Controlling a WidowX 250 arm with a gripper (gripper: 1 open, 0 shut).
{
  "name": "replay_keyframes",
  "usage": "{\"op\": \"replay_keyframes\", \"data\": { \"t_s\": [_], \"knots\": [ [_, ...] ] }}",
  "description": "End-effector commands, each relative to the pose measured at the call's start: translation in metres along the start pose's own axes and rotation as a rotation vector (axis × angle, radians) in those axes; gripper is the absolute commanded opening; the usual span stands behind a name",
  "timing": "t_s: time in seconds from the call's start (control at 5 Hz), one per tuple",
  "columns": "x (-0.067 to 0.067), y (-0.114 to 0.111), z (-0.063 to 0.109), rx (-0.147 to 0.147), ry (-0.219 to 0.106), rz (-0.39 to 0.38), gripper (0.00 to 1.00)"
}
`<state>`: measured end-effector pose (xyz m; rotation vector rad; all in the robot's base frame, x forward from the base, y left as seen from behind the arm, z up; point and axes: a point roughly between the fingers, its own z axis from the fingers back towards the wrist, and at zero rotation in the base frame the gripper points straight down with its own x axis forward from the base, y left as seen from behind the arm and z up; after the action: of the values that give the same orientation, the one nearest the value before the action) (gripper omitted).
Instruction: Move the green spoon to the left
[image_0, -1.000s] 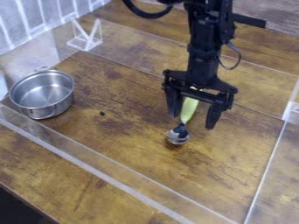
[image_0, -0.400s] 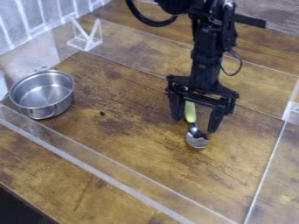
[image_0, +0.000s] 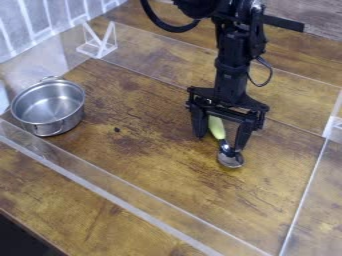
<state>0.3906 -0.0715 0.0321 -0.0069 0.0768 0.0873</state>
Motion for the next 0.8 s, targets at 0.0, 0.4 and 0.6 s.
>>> {"op": "replay_keyframes", "data": {
  "t_s": [0.0, 0.4, 0.6],
  "knots": [
    [0.0093, 0.0037, 0.0194, -0.018, -0.049, 0.014, 0.00],
    [0.0097, 0.0063, 0.0234, -0.034, -0.030, 0.009, 1.00],
    [0.0111, 0.0070, 0.0219, -0.036, -0.025, 0.012, 0.00]
  ]
}}
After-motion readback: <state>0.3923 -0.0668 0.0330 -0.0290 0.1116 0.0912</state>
